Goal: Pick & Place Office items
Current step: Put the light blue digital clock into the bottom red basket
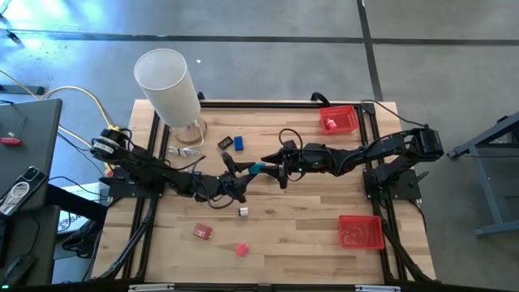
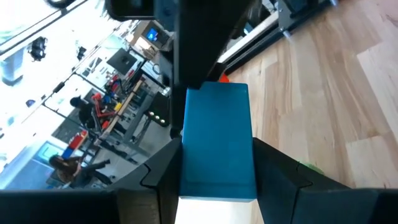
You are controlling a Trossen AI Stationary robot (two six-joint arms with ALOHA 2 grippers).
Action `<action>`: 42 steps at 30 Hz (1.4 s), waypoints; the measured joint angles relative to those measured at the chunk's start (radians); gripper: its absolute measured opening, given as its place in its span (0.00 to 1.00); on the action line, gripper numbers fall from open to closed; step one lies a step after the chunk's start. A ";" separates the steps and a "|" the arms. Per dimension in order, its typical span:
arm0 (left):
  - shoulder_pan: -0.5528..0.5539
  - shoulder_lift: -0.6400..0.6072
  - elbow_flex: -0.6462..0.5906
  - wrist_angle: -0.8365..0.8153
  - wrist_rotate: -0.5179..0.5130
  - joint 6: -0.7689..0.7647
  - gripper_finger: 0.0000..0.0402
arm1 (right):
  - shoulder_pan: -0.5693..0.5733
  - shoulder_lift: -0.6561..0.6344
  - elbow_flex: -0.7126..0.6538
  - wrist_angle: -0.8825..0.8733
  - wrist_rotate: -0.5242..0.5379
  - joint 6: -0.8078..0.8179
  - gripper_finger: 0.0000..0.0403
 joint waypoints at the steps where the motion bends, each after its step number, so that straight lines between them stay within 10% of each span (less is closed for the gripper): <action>1: 0.000 0.013 0.010 0.000 -0.003 0.011 0.38 | 0.000 0.000 0.000 -0.005 -0.002 0.000 0.51; 15: 0.000 0.047 0.043 0.005 -0.079 0.041 0.38 | 0.001 0.000 0.000 -0.070 -0.004 -0.024 0.49; 29: 0.000 0.047 0.042 -0.006 -0.079 0.046 0.38 | 0.001 0.000 0.000 -0.071 -0.007 -0.079 0.13; 42: -0.002 0.047 0.041 -0.004 -0.078 0.060 0.41 | 0.000 0.000 0.000 -0.073 -0.049 -0.103 0.14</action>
